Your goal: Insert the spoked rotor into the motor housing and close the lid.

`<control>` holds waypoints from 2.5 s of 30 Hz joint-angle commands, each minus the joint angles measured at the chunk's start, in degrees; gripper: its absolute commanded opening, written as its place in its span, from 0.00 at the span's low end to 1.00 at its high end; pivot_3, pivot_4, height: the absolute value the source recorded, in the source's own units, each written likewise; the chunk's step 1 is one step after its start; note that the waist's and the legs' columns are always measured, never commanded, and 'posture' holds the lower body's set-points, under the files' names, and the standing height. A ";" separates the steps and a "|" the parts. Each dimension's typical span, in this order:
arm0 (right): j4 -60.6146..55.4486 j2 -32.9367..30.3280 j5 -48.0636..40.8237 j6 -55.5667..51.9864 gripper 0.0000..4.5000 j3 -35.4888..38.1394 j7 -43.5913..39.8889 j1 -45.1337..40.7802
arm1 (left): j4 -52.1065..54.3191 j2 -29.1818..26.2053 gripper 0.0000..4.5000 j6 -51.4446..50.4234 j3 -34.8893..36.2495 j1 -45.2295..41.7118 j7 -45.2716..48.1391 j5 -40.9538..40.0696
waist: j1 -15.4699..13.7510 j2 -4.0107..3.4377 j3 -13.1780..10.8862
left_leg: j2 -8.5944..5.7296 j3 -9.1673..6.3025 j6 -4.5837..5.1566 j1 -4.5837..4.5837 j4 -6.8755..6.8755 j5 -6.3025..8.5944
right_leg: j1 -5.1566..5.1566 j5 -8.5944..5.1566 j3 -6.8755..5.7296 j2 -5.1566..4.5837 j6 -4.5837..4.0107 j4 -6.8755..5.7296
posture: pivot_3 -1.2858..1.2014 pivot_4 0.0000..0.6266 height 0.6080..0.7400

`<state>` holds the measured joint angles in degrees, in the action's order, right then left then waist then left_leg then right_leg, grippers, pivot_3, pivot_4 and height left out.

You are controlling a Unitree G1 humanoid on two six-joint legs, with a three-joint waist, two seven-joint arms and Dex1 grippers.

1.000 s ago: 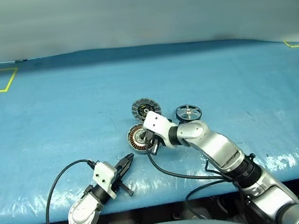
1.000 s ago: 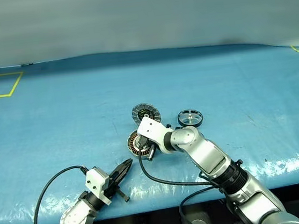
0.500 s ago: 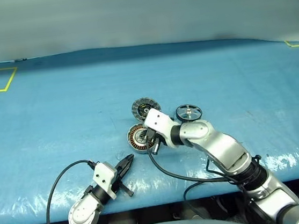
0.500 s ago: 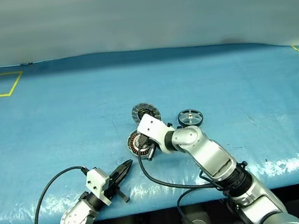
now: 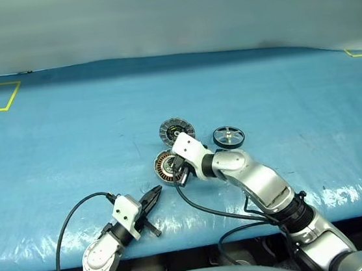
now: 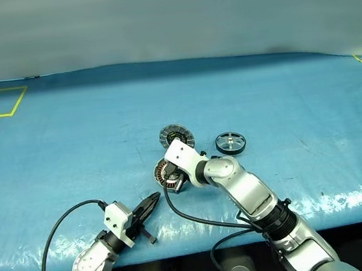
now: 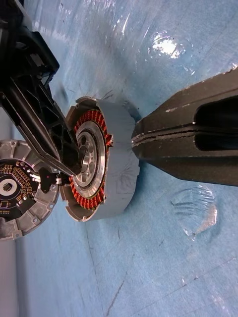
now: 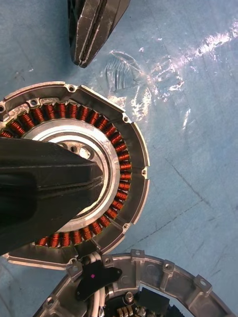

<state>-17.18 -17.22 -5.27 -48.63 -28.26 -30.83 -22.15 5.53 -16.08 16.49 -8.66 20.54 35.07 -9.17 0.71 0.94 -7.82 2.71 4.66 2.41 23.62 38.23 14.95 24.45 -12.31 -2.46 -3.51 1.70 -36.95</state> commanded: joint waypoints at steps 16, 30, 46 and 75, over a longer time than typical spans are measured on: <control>0.86 0.82 -0.78 0.68 0.00 1.55 0.98 5.74 | 0.54 -1.06 0.00 0.33 0.07 -0.40 1.02 -1.17 | 0.03 0.04 0.13 | 0.03 0.02 0.00 -0.09 0.02 0.00 | -0.03 0.00 0.01 0.00 0.00 0.00 | 0.52 0.24 1.00; 1.40 -0.50 0.67 0.23 0.00 1.75 2.51 9.09 | 0.38 -0.64 0.00 0.74 0.03 -0.43 1.09 -0.92 | -0.04 -0.15 0.81 | 0.02 0.01 0.00 -0.35 0.04 0.00 | -0.06 -0.03 0.00 -0.04 -0.02 0.03 | 0.52 0.24 1.00; -7.25 0.59 -1.50 -2.61 0.00 5.43 5.32 9.01 | 1.07 -0.77 0.00 -0.05 0.11 -1.28 0.95 -1.02 | -0.10 -0.15 0.80 | -0.02 -0.01 0.04 -0.03 0.02 0.02 | 0.00 -0.03 -0.01 -0.08 -0.04 0.04 | 0.52 0.24 1.00; -7.09 0.43 -1.89 -4.50 0.00 3.61 5.68 6.20 | 0.04 -0.70 0.00 0.59 0.27 -1.62 0.18 -0.97 | -0.03 -0.15 0.77 | -0.01 -0.01 0.04 -0.04 0.02 0.02 | 0.03 -0.03 -0.01 -0.06 -0.04 0.04 | 0.52 0.24 1.00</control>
<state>-23.71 -17.22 -7.03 -53.70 -24.35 -25.09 -14.98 5.03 -16.96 16.31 -8.49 18.86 35.26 -9.68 0.68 0.79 -7.05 2.70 4.65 2.45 23.58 38.26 14.98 24.49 -12.35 -2.47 -3.57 1.66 -36.91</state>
